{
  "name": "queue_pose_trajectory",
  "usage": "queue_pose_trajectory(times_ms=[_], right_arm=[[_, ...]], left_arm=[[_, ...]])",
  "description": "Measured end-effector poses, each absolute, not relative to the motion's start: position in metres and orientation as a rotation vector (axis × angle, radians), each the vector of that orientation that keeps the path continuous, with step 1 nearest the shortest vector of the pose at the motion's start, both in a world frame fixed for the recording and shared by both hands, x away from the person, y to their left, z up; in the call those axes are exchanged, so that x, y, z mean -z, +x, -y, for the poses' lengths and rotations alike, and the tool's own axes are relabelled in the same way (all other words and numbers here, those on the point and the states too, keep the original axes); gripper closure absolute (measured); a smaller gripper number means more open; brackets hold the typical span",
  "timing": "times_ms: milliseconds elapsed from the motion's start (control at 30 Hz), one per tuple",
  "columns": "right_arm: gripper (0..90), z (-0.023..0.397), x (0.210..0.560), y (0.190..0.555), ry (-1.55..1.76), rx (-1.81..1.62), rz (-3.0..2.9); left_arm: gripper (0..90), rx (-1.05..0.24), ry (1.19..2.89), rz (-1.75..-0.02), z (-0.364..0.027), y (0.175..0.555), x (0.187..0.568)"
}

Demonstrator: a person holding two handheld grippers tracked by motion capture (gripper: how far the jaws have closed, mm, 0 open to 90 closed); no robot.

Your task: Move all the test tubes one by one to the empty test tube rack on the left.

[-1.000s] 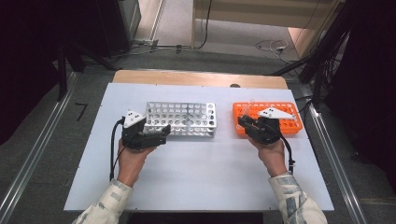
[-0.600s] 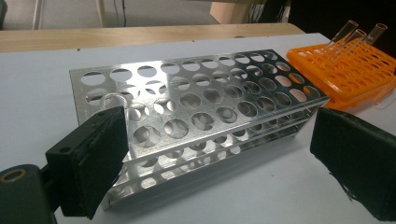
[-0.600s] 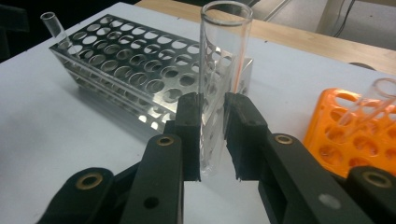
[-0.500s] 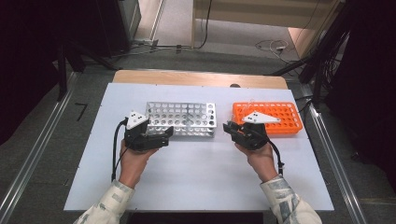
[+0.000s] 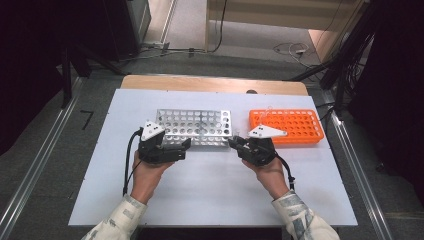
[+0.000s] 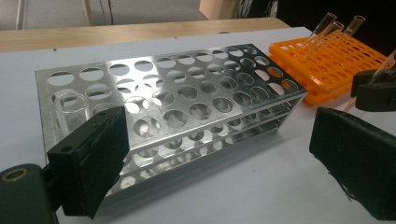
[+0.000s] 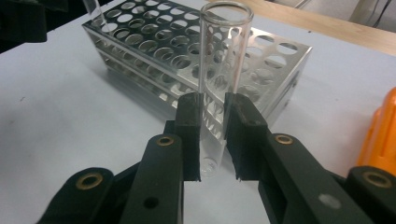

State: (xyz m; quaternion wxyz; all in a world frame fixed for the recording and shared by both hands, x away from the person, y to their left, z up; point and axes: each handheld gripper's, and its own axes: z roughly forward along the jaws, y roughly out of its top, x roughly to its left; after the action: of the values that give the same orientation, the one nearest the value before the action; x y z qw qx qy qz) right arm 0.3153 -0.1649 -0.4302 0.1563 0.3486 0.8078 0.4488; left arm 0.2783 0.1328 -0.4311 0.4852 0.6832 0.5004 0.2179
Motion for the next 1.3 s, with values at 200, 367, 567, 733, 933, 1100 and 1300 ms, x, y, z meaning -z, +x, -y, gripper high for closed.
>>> queue_pose_trajectory(times_ms=[200, 367, 567, 733, 933, 1100, 1300], right_arm=[[73.3, 0.154, 0.434, 0.311, 0.966, -1.282, -2.346], [73.3, 0.146, 0.439, 0.309, 0.951, -1.27, -2.377], [73.3, 0.132, 0.446, 0.305, 0.919, -1.262, -2.409], [73.3, 0.119, 0.451, 0.301, 0.892, -1.254, -2.442], [73.2, 0.109, 0.452, 0.296, 0.849, -1.273, -2.47], [73.2, 0.104, 0.452, 0.293, 0.831, -1.295, -2.493], [73.2, 0.102, 0.451, 0.291, 0.835, -1.331, -2.506]], left_arm=[[4.9, -0.512, 1.674, -1.197, -0.126, 0.276, 0.431], [5.1, -0.499, 1.687, -1.173, -0.121, 0.275, 0.431], [5.5, -0.483, 1.699, -1.141, -0.113, 0.272, 0.431], [6.4, -0.469, 1.71, -1.1, -0.102, 0.268, 0.43], [8.9, -0.438, 1.741, -1.056, -0.09, 0.264, 0.431], [19.7, -0.433, 1.735, -1.013, -0.084, 0.262, 0.432], [40.9, -0.427, 1.742, -0.973, -0.08, 0.259, 0.434]])
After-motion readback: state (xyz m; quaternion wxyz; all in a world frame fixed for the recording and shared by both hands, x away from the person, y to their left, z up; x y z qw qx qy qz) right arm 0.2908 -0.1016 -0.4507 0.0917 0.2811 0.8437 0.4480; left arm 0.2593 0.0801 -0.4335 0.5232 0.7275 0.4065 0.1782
